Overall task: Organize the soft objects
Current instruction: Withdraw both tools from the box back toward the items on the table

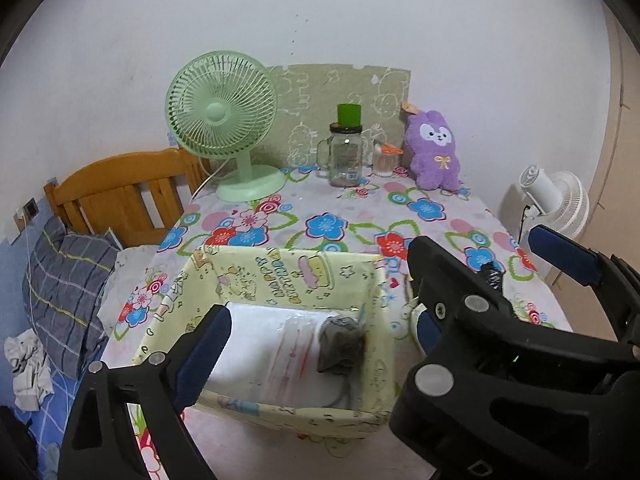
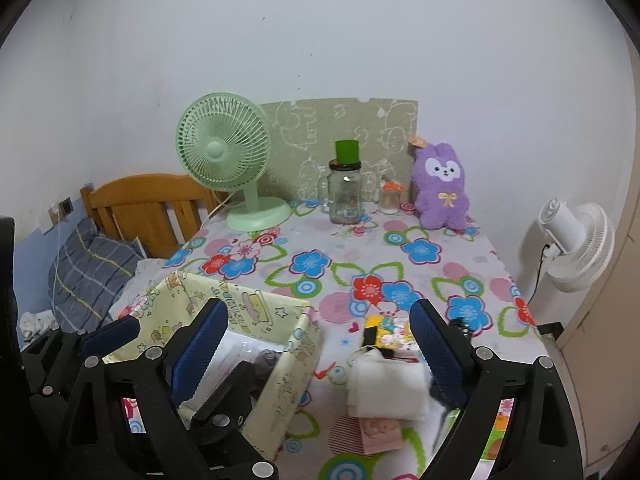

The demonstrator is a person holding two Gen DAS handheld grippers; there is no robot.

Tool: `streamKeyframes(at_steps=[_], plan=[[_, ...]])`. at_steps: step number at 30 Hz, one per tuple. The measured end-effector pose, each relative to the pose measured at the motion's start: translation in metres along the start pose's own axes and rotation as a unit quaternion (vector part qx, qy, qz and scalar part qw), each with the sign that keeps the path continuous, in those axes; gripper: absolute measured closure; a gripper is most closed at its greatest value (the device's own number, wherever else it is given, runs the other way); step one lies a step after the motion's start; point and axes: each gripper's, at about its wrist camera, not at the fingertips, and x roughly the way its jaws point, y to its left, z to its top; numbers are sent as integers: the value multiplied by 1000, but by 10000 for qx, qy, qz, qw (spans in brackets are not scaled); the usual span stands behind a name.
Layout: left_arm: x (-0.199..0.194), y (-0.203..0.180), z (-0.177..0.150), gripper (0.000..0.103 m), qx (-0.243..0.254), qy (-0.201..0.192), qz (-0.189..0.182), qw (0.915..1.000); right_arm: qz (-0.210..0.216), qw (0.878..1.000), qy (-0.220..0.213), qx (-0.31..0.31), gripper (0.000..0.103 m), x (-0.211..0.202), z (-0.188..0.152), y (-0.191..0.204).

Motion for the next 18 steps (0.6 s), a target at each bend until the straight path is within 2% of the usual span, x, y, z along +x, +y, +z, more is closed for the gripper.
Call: streamKeyframes(at_steps=[12, 18], plan=[[-20, -28, 0, 5, 161, -273, -52, 9995, -216, 9995, -192, 97, 1, -29, -1, -26], [-24, -46, -3, 5, 245, -306, -221, 9990, -297, 9992, -233, 160, 1, -40, -3, -40]])
